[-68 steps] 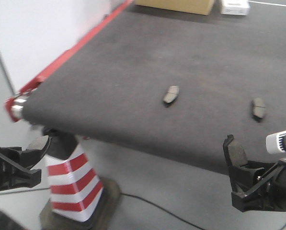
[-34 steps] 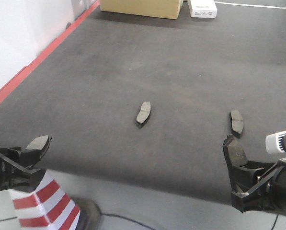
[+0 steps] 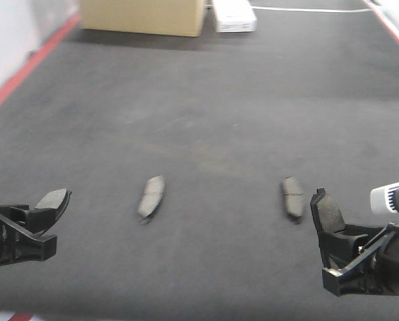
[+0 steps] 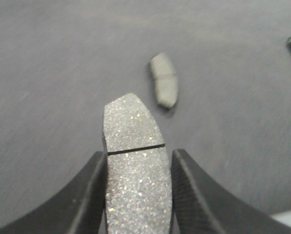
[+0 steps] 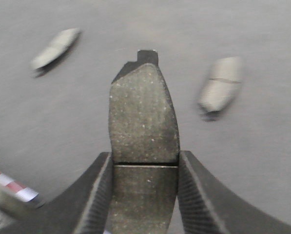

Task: Move and align brake pads A on conveyor
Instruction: 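Turn and approach the conveyor belt holding both brake pads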

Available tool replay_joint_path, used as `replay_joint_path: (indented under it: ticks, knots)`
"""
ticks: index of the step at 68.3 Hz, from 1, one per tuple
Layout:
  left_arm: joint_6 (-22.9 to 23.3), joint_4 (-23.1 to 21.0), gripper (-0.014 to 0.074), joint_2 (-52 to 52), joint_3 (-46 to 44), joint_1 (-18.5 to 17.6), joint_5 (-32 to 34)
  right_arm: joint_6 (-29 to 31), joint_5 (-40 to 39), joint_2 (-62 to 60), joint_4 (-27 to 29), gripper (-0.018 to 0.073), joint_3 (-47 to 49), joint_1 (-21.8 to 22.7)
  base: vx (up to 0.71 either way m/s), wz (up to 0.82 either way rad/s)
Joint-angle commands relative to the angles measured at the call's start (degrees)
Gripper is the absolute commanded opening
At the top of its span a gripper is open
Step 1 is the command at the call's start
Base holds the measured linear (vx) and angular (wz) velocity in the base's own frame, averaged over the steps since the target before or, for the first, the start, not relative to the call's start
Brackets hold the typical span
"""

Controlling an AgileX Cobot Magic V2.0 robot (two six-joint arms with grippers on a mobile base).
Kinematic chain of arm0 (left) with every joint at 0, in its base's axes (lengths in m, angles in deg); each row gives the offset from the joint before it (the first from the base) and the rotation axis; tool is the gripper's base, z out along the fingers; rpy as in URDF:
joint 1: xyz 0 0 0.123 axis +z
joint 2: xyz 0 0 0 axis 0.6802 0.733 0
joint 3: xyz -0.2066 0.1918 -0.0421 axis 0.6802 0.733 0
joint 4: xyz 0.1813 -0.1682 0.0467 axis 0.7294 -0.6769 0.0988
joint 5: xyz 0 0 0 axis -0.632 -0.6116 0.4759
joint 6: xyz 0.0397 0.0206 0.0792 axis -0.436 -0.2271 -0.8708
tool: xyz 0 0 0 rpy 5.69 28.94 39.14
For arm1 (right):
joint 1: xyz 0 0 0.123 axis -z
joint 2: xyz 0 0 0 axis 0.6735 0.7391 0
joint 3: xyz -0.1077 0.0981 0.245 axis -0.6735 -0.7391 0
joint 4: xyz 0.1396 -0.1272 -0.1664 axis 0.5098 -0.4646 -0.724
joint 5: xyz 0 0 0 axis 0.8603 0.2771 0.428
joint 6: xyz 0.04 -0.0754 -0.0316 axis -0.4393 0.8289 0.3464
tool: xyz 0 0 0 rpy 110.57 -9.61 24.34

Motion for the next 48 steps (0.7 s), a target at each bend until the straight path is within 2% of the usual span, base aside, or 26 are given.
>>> replay_joint_path:
  ticks: [1,23,48]
  knots:
    - [0.06,0.27,0.0139,-0.71,-1.46,-0.21,4.35,0.61,-4.76,-0.46,-0.31,-0.0008,1.78,0.05,0.21,-0.41]
    - [0.06,0.27,0.0139,-0.71,-1.46,-0.21,4.35,0.61,-4.76,-0.46,-0.31,-0.0008,1.78,0.05,0.17,-0.31]
    - [0.06,0.27,0.0139,-0.71,-1.46,-0.21,4.35,0.61,-4.76,-0.46,-0.31,-0.0008,1.78,0.05,0.06,-0.04]
